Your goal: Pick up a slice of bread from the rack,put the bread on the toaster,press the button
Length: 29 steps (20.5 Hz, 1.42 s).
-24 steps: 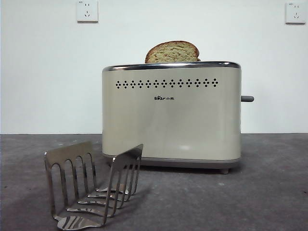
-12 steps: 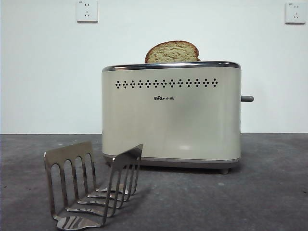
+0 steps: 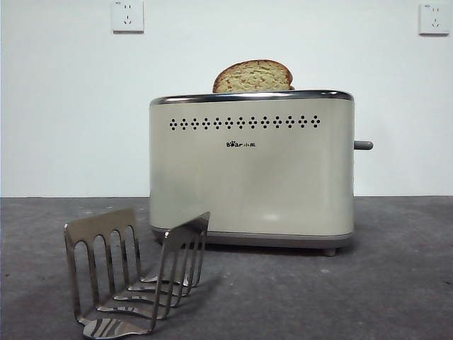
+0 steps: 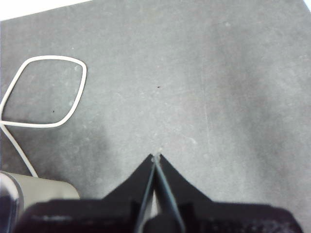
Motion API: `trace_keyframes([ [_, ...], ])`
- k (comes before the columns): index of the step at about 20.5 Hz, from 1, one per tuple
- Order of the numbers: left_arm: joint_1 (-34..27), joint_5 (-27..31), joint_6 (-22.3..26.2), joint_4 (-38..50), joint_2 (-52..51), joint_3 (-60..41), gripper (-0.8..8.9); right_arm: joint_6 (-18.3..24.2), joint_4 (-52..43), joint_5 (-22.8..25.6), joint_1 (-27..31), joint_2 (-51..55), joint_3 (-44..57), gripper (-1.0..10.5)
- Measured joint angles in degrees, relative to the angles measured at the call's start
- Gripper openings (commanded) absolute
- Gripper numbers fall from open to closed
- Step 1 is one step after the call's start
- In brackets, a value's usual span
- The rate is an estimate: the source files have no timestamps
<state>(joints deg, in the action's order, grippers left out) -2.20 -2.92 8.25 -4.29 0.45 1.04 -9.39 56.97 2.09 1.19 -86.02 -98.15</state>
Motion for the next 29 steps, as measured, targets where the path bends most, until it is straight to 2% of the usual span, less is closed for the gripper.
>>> trace_keyframes([
  [3, -1.9, 5.5, -3.3, -3.5, -0.1, 0.0, 0.18, 0.0, 0.0, 0.1, 0.0, 0.0, 0.0, 0.0],
  [7, -2.3, 5.3, -7.4, -5.5, -0.1, 0.0, 0.18, 0.0, 0.0, 0.1, 0.0, 0.0, 0.0, 0.0],
  [21, -2.3, 5.3, -7.9, -5.5, 0.1, 0.0, 0.18, 0.0, 0.0, 0.0, 0.0, 0.0, 0.0, 0.0],
  [26, -2.3, 5.3, -7.9, -5.5, 0.5, 0.0, 0.18, 0.1, 0.2, 3.4, 0.3, 0.1, 0.0, 0.0],
  [29, -2.3, 5.3, -7.9, -5.5, 0.5, 0.0, 0.18, 0.2, -0.1, 3.7, 0.3, 3.3, 1.7, 0.0],
])
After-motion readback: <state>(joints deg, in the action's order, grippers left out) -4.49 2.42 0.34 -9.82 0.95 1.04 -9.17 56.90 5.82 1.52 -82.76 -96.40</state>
